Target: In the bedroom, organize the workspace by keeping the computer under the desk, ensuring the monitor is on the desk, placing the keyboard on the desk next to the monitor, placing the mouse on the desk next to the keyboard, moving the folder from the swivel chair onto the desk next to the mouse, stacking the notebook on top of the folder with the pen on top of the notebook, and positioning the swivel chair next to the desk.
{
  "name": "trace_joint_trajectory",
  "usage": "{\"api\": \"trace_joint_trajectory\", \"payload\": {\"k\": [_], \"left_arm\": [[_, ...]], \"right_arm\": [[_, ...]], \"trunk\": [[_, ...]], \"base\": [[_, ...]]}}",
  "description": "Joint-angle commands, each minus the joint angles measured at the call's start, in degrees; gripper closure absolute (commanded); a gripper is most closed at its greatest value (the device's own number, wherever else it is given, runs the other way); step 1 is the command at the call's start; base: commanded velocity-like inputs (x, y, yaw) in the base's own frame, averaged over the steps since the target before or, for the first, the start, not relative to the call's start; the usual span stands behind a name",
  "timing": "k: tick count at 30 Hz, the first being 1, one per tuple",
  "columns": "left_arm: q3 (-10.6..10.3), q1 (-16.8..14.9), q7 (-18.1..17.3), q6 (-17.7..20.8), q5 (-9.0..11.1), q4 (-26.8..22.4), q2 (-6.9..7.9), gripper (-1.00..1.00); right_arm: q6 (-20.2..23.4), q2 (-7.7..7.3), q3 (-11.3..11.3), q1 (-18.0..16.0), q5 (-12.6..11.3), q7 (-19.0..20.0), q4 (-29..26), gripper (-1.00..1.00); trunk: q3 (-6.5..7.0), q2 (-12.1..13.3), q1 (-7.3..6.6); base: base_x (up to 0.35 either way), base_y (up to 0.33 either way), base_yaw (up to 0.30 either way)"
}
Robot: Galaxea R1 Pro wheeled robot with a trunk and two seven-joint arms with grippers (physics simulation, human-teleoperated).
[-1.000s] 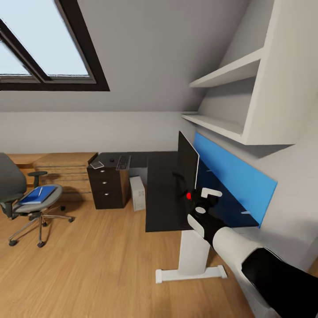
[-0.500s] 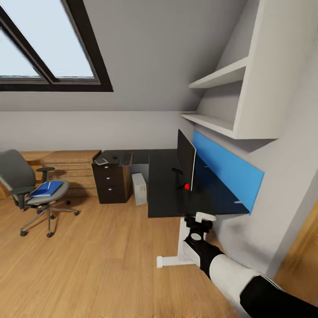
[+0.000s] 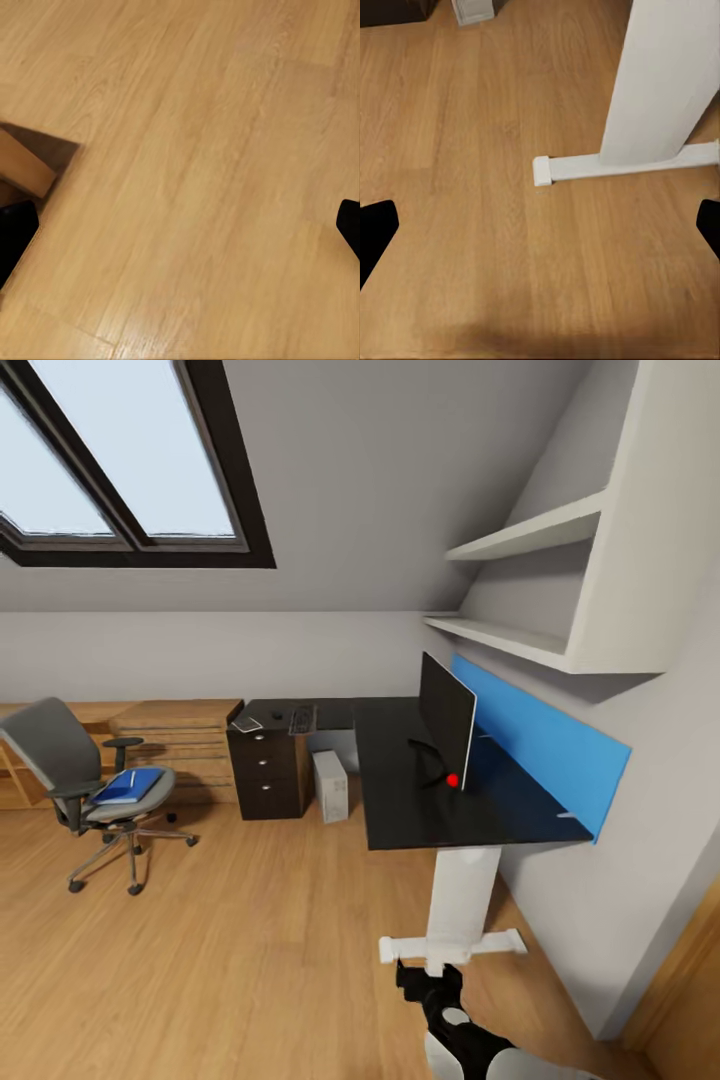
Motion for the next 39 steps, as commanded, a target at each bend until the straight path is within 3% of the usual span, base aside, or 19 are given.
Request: {"api": "trace_joint_trajectory", "payload": {"k": [1, 6, 13, 29, 39], "left_arm": [[-0.51, -0.04, 0.42, -0.1, 0.24, -0.04, 0.05, -1.0], [-0.95, -0.04, 0.35, -0.02, 0.32, -0.04, -0.05, -1.0], [-1.13, -0.04, 0.24, 0.0, 0.24, 2.95, -1.6, -1.0], [-1.16, -0.04, 0.19, 0.0, 0.24, 3.2, -1.77, -1.0], [-1.2, -0.04, 0.17, 0.08, 0.24, 3.21, -1.81, -1.0]], "right_arm": [[-0.5, 0.03, 0.52, 1.17, -0.33, 0.0, 0.56, -1.0], [-5.0, 0.03, 0.48, 6.52, -0.27, 0.54, 2.01, -1.0], [-5.3, 0.03, 0.48, 6.76, -0.23, 0.56, 2.06, -1.0], [-5.3, 0.03, 0.48, 6.76, -0.26, 0.55, 2.07, -1.0], [-5.37, 0.03, 0.41, 6.76, -0.18, 0.64, 2.06, -1.0]], "trunk": [[-0.08, -0.06, 0.02], [-0.09, -0.06, 0.02], [-0.13, -0.06, 0.02], [-0.45, -0.06, 0.02], [-0.53, -0.06, 0.02]], "base": [[0.073, 0.333, 0.0], [0.095, 0.329, 0.0], [0.208, 0.288, 0.026], [0.239, 0.263, 0.239], [0.314, 0.118, 0.047]]}}
